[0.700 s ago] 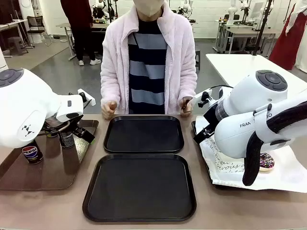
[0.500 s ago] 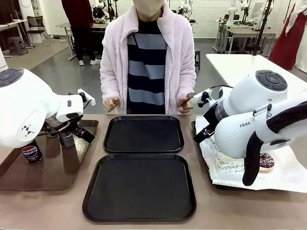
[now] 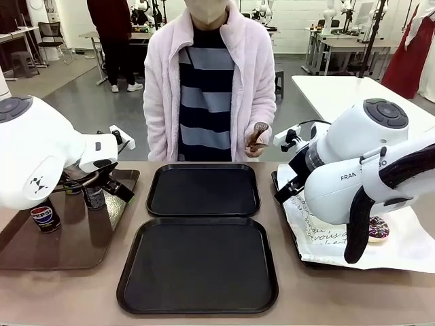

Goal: Set up donuts and drinks on trays.
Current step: Pick up one Pepsi coke and place it on the Flat Tray.

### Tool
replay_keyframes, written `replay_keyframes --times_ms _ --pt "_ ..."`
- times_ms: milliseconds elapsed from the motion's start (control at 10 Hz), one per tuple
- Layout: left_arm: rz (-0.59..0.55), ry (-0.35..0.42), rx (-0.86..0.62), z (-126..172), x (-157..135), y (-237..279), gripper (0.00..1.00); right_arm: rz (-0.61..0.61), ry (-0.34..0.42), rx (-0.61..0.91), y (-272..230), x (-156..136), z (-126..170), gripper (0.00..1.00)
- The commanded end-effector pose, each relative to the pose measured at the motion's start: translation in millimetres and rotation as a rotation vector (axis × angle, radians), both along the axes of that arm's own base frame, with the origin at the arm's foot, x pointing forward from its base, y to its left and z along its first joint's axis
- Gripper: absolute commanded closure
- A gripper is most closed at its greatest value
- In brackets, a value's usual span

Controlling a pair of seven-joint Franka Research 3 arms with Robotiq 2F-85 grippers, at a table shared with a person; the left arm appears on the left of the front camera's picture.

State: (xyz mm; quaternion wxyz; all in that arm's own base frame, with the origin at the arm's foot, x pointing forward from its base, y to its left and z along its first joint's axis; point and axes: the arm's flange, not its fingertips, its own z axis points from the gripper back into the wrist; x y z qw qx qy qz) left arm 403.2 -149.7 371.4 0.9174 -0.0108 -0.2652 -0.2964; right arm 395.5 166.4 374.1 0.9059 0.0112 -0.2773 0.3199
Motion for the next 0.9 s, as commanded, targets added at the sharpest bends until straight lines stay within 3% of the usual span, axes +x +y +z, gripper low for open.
replay_keyframes --times_ms 0,600,800 --pt "0.000 0.000 0.000 0.0 0.0 0.0 0.00 0.000 0.000 0.000 0.1 0.0 0.0 0.00" --pt "0.000 0.000 0.000 0.0 0.0 0.0 0.00 0.000 0.000 0.000 0.0 0.0 0.0 0.00" --pt "-0.051 0.054 0.003 29.3 -20.8 14.1 0.00 -0.021 0.015 -0.046 -13.0 -36.6 28.5 0.00"
